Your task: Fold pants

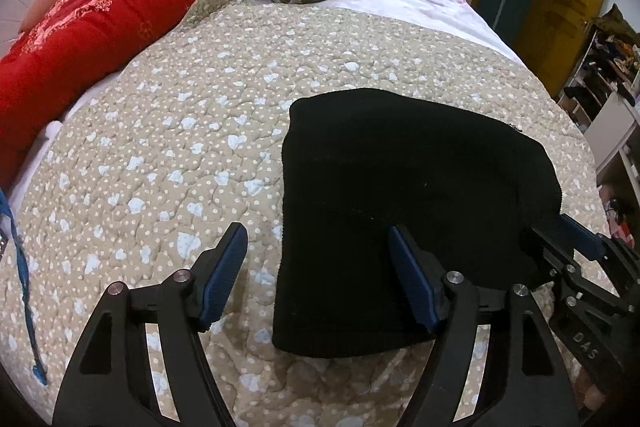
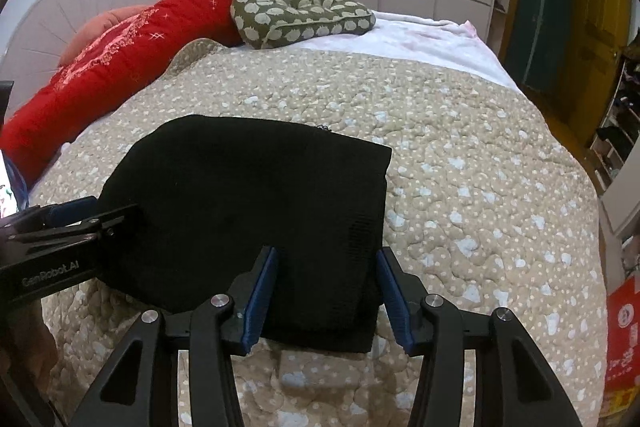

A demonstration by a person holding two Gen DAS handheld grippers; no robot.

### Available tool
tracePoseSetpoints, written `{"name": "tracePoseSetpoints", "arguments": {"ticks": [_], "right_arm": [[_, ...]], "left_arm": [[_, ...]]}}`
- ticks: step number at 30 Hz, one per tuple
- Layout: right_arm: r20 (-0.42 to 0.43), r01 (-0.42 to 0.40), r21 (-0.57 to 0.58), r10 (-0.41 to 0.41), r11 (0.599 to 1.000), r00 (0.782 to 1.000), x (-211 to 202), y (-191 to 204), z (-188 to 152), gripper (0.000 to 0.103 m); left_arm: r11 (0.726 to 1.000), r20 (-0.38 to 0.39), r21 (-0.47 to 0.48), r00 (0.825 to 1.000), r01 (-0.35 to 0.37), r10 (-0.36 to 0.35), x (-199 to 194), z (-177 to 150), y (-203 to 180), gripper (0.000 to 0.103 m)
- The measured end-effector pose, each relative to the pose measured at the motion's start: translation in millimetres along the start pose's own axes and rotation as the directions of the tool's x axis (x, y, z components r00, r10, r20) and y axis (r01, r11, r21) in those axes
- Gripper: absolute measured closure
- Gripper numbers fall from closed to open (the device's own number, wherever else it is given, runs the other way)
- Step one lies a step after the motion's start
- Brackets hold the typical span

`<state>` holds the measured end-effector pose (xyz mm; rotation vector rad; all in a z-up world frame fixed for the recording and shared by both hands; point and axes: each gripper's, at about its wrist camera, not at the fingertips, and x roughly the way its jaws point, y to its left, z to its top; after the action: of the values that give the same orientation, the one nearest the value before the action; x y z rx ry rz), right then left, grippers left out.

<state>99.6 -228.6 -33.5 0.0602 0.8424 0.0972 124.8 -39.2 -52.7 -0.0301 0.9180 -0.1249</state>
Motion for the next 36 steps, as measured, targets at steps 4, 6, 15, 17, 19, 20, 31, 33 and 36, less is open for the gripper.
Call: {"name": "tracePoseSetpoints", "arguments": {"ticks": [4,6,15,17,19,20,31,33,36], "right_arm": [[0.023,-0.018,0.015,0.018,1.0,1.0,-16.1,0.8,1.8,0.054],[0.019,-0.012,0.012,0.012,1.0,1.0,-15.8,2.3,0.3,0.054],[0.035,-0.048,0.077,0.045,0.996,0.998,-26.4,-4.9,-2.5,0.054],[0.064,-0.049,0.082,0.044,0.995,0.997,-40.5,-4.4,-4.2,0.054],[0.087,-0.05,0.094,0.042,0.994,0.995,-52.4,-4.5,-7.5,0.054],[0.094,-0.053,0.1,0.044,0.994,0.995,-56.6,-5.0,-9.0,0.054],[0.106,-0.055,0.112,0.043,0.992,0.993,-90.4,-5.0,-29.8,0.054],[0.111,-0.058,0.113,0.045,0.992,0.993,-95.7,-4.3,-32.3,0.054],[0.117,-0.058,0.113,0.045,0.992,0.992,-101.5,-3.8,-34.9,0.054]], "left_arm": [[1.0,0.004,-0.002,1.0,-0.003,0.003,-1.2,-1.2,-0.1,0.03],[1.0,0.003,-0.01,1.0,0.0,0.0,-1.8,-2.1,0.8,0.03],[0.999,0.036,0.008,0.999,-0.036,0.036,-24.6,-8.6,-0.4,0.03],[0.999,0.051,0.009,0.998,-0.043,0.043,-32.3,-10.3,-1.1,0.03],[0.998,0.076,0.015,0.995,-0.062,0.06,-43.8,-14.0,-2.6,0.03],[0.998,0.081,0.022,0.995,-0.062,0.06,-48.2,-15.9,-3.9,0.03],[0.998,0.131,0.033,0.99,-0.06,0.055,-86.1,-37.8,-11.2,0.03],[0.998,0.14,0.036,0.989,-0.06,0.055,-92.0,-41.1,-12.6,0.03],[0.997,0.148,0.039,0.987,-0.063,0.056,-99.2,-45.0,-13.9,0.03]]}}
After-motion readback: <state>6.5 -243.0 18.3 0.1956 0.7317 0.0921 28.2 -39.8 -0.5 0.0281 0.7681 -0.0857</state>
